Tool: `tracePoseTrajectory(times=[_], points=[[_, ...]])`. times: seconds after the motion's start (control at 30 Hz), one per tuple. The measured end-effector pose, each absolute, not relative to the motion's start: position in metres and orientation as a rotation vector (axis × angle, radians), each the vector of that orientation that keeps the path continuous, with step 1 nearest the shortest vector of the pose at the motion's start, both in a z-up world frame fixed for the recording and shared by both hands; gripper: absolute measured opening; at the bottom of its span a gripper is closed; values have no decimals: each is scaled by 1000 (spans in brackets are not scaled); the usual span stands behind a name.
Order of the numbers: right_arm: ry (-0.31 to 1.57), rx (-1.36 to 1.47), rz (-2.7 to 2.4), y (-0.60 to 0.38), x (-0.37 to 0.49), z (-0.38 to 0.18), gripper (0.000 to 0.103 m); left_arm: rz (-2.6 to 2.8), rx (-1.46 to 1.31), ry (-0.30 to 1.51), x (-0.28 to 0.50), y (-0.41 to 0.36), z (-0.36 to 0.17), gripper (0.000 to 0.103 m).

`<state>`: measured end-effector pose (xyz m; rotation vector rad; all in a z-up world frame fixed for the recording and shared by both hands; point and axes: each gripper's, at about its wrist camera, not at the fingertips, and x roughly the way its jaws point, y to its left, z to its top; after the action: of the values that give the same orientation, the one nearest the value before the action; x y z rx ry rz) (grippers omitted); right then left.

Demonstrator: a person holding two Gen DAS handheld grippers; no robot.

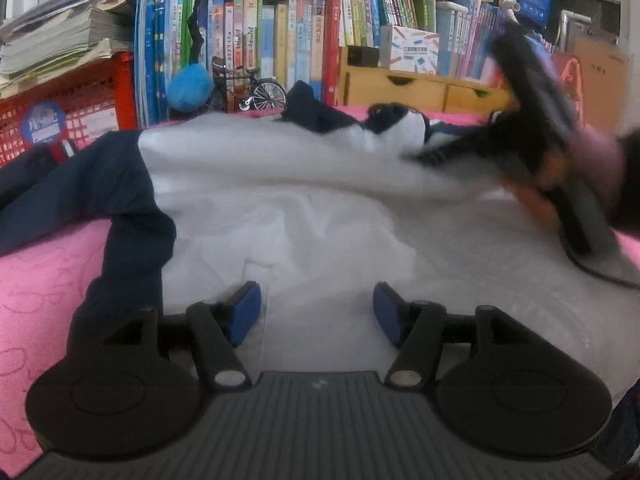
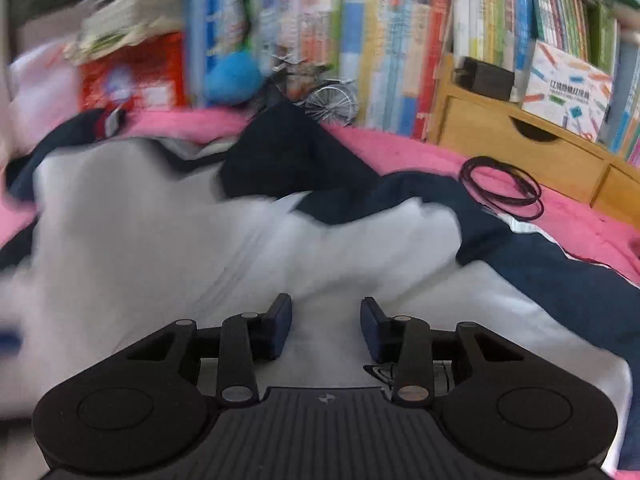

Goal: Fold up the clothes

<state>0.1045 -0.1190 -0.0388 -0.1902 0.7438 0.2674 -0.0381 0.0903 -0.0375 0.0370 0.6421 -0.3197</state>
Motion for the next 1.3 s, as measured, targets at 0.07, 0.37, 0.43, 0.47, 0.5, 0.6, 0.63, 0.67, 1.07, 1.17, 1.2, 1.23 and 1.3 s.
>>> tracePoseTrajectory(times=[0.07,0.37,0.43,0.47,0.5,0.6,0.63,0.67,1.07,1.17,1.2,1.23,1.3], points=[[776,-252,332,-122,97,-26,41,-328,23,642,-40,91,-37,64],[846,139,110,-170,206,25,88,-346,-8,645,-34,89,-35,68],[1029,236,72,-170,234,-1,71,-350,-16,645,-34,90,-35,68],[1105,256,63,-168,241,-13,56,-352,-20,645,-33,90,-35,68],[1122,223,56,-163,238,-20,51,-354,-24,645,-33,91,-34,68],[961,12,55,-139,227,2,20,-359,-35,645,-33,92,-34,69],[813,-33,41,-136,218,18,19,-360,-37,645,-33,92,-34,69],[660,-76,27,-133,210,36,19,-361,-39,645,-33,92,-34,70],[637,-287,-48,-151,191,-14,75,-364,-34,646,-34,90,-34,72],[573,-205,-13,-158,168,-1,81,-363,-23,647,-34,89,-34,72],[578,-161,35,-161,159,1,81,-362,-19,647,-34,88,-34,72],[584,-118,83,-165,150,3,81,-361,-16,647,-33,88,-34,72],[628,-85,165,-168,134,-1,82,-360,-8,648,-32,88,-35,73]])
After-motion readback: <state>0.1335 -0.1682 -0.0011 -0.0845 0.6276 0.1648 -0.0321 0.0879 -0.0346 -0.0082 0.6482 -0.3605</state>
